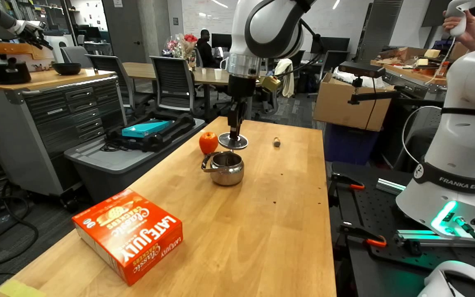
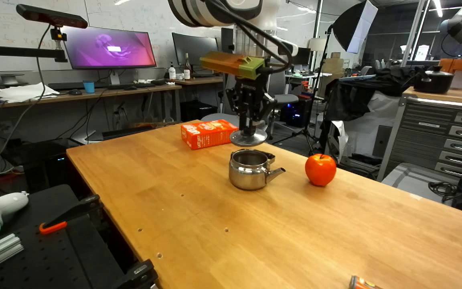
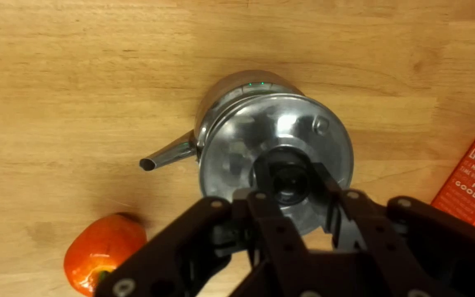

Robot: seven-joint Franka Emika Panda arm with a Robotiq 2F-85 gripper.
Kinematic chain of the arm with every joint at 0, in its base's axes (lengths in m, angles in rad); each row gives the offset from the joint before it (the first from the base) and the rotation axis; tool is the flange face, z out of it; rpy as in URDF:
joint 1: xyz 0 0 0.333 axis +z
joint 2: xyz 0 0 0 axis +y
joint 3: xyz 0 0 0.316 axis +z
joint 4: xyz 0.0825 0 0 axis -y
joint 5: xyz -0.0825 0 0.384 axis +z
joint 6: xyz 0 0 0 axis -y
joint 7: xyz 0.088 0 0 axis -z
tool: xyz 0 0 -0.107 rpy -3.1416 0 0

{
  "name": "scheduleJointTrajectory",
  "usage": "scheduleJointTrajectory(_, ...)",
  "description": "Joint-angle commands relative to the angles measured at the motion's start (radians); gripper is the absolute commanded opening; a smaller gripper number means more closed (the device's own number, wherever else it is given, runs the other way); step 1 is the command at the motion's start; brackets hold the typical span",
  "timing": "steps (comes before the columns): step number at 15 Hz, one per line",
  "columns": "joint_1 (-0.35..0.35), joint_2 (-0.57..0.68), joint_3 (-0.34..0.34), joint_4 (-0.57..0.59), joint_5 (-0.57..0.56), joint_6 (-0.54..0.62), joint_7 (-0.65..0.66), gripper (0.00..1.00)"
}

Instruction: Put the lid on the tea pot.

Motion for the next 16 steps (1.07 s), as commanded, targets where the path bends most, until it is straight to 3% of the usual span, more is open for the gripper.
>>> scheduleJointTrajectory(1,-0.005,0.07,0.012,0.074,0.006,-0.017,-0.009,0.07)
scheduleJointTrajectory(16,-0.022,0.207,0.022,0.151,-0.001,-0.014,-0.005,0.07)
